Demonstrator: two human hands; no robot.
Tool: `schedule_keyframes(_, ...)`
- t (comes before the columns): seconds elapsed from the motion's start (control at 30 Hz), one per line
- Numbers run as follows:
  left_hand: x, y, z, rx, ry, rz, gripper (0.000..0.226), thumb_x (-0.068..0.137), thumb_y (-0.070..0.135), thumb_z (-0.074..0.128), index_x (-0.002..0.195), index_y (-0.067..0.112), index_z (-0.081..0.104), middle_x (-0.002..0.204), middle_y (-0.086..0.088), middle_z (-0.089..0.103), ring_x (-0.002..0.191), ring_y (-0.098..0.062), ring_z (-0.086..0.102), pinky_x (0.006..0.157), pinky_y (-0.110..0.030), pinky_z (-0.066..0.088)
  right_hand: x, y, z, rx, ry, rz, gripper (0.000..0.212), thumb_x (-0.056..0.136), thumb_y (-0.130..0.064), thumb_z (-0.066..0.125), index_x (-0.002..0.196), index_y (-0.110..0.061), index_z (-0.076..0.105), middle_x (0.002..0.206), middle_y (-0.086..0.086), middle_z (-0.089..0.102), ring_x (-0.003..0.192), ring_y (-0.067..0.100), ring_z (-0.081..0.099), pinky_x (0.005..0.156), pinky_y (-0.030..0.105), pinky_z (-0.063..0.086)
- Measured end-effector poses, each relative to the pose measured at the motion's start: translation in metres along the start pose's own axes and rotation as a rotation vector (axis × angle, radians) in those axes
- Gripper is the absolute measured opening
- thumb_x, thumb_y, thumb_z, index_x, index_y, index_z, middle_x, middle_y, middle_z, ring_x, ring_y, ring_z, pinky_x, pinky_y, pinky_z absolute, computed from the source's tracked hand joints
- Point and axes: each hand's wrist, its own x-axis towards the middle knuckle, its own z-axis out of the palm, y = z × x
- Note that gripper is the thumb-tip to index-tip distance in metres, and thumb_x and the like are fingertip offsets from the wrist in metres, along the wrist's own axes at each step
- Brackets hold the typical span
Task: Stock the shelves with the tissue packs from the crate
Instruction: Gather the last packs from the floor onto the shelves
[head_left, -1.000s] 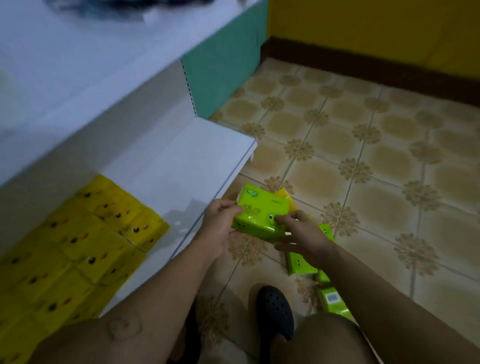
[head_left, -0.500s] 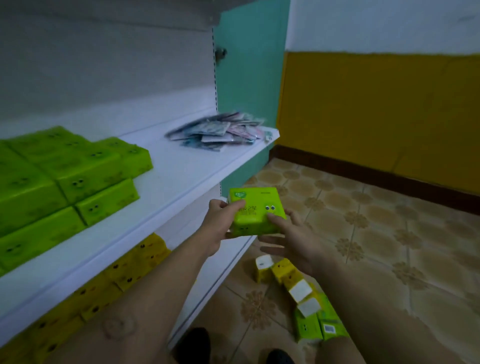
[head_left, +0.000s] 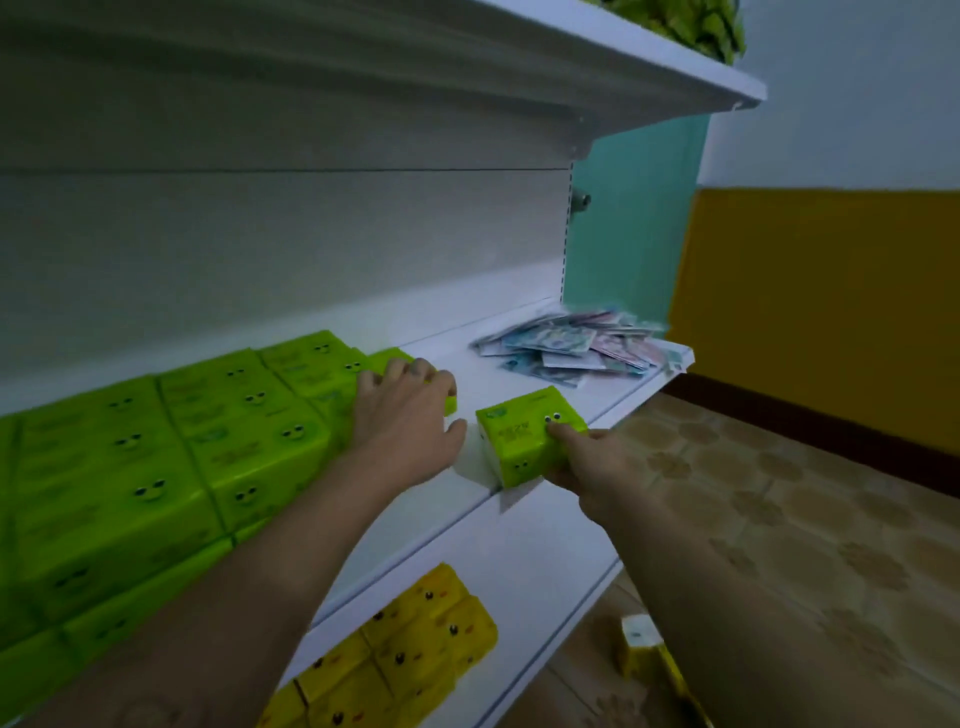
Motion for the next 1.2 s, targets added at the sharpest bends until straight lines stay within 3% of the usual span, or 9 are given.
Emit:
schedule_keyframes(0.17, -0.017, -0.050, 0.005, 0.102, -0.196, -0.123, 0.063, 0.083, 0.058, 0.052, 0.138, 0.032, 0.035, 0.142, -0.005, 0.041, 0.130, -0.026, 0.036, 0.102, -0.046, 0.032, 0.043, 0.006, 0.043, -0.357, 0.074, -0.072, 0.047, 0.081, -0.038, 0.074, 0.105, -0.006, 0.051, 0.105, 0.016, 0.055, 0.098, 0.034, 0.059, 0.075, 0.049, 0.057)
schedule_keyframes(0.33, -0.023, -0.053, 0.009, 0.105, -0.240, -0.095, 0.072, 0.082, 0.057, 0.055, 0.143, 0.031, 0.028, 0.141, -0.006, 0.040, 0.130, -0.026, 0.037, 0.100, -0.044, 0.032, 0.058, 0.011, 0.072, -0.767, 0.109, -0.139, 0.054, 0.082, -0.059, 0.062, 0.104, -0.010, 0.063, 0.110, 0.018, 0.061, 0.116, 0.035, 0.051, 0.089, 0.036, 0.045)
schedule_keyframes(0.57, -0.028, -0.047, 0.014, 0.100, -0.251, -0.097, 0.078, 0.081, 0.058, 0.058, 0.146, 0.029, 0.024, 0.144, -0.009, 0.038, 0.131, -0.028, 0.036, 0.101, -0.044, 0.031, 0.044, 0.024, 0.099, -0.545, -0.027, -0.103, 0.034, 0.080, -0.031, 0.059, 0.097, -0.002, 0.063, 0.102, 0.023, 0.067, 0.087, 0.034, 0.067, 0.073, 0.036, 0.056)
schedule_keyframes(0.67, -0.030, -0.049, 0.012, 0.082, -0.263, -0.091, 0.078, 0.081, 0.057, 0.058, 0.146, 0.029, 0.025, 0.145, -0.008, 0.038, 0.131, -0.027, 0.036, 0.101, -0.044, 0.030, 0.026, 0.015, 0.079, -0.237, -0.173, 0.045, 0.032, 0.087, -0.009, 0.056, 0.117, -0.009, 0.047, 0.104, 0.020, 0.062, 0.076, 0.029, 0.064, 0.060, 0.035, 0.057)
schedule_keyframes(0.73, -0.029, -0.050, 0.009, 0.088, -0.282, -0.069, 0.080, 0.081, 0.057, 0.057, 0.147, 0.028, 0.023, 0.146, -0.007, 0.037, 0.131, -0.027, 0.036, 0.101, -0.044, 0.031, 0.010, 0.007, 0.061, -0.215, -0.287, 0.073, 0.043, 0.091, -0.005, 0.054, 0.128, -0.019, 0.036, 0.107, 0.018, 0.062, 0.078, 0.028, 0.065, 0.065, 0.036, 0.055)
schedule_keyframes(0.83, -0.029, -0.049, 0.004, 0.112, -0.319, -0.061, 0.085, 0.081, 0.060, 0.055, 0.150, 0.025, 0.018, 0.149, -0.009, 0.035, 0.135, -0.028, 0.034, 0.105, -0.048, 0.029, -0.008, -0.004, 0.034, -0.259, -0.363, 0.024, 0.053, 0.091, -0.004, 0.058, 0.139, -0.015, 0.038, 0.116, 0.017, 0.066, 0.085, 0.028, 0.069, 0.074, 0.040, 0.056)
schedule_keyframes(0.93, -0.032, -0.030, -0.002, 0.169, -0.350, -0.130, 0.093, 0.085, 0.060, 0.051, 0.154, 0.018, 0.006, 0.159, -0.016, 0.018, 0.145, -0.036, 0.019, 0.113, -0.063, 0.010, -0.020, -0.010, 0.004, -0.258, -0.391, -0.006, 0.051, 0.091, -0.003, 0.059, 0.139, -0.010, 0.042, 0.115, 0.015, 0.067, 0.092, 0.029, 0.070, 0.080, 0.042, 0.056)
schedule_keyframes(1.03, -0.040, 0.017, -0.005, 0.104, -0.251, -0.096, 0.085, 0.091, 0.053, 0.046, 0.154, 0.014, 0.005, 0.162, -0.015, 0.004, 0.149, -0.035, 0.002, 0.114, -0.065, 0.000, -0.032, -0.008, -0.031, -0.257, -0.417, -0.015, 0.047, 0.092, -0.002, 0.057, 0.137, -0.010, 0.045, 0.114, 0.012, 0.069, 0.098, 0.029, 0.069, 0.082, 0.041, 0.058)
schedule_keyframes(1.2, -0.065, 0.116, 0.028, -0.231, -0.191, 0.134, 0.061, 0.093, 0.048, 0.043, 0.146, 0.020, 0.031, 0.155, -0.004, 0.031, 0.145, -0.021, 0.020, 0.119, -0.049, 0.005, -0.041, 0.014, -0.109, -0.311, -0.355, -0.015, 0.038, 0.094, -0.002, 0.051, 0.130, -0.013, 0.049, 0.117, 0.012, 0.066, 0.102, 0.028, 0.068, 0.085, 0.039, 0.056)
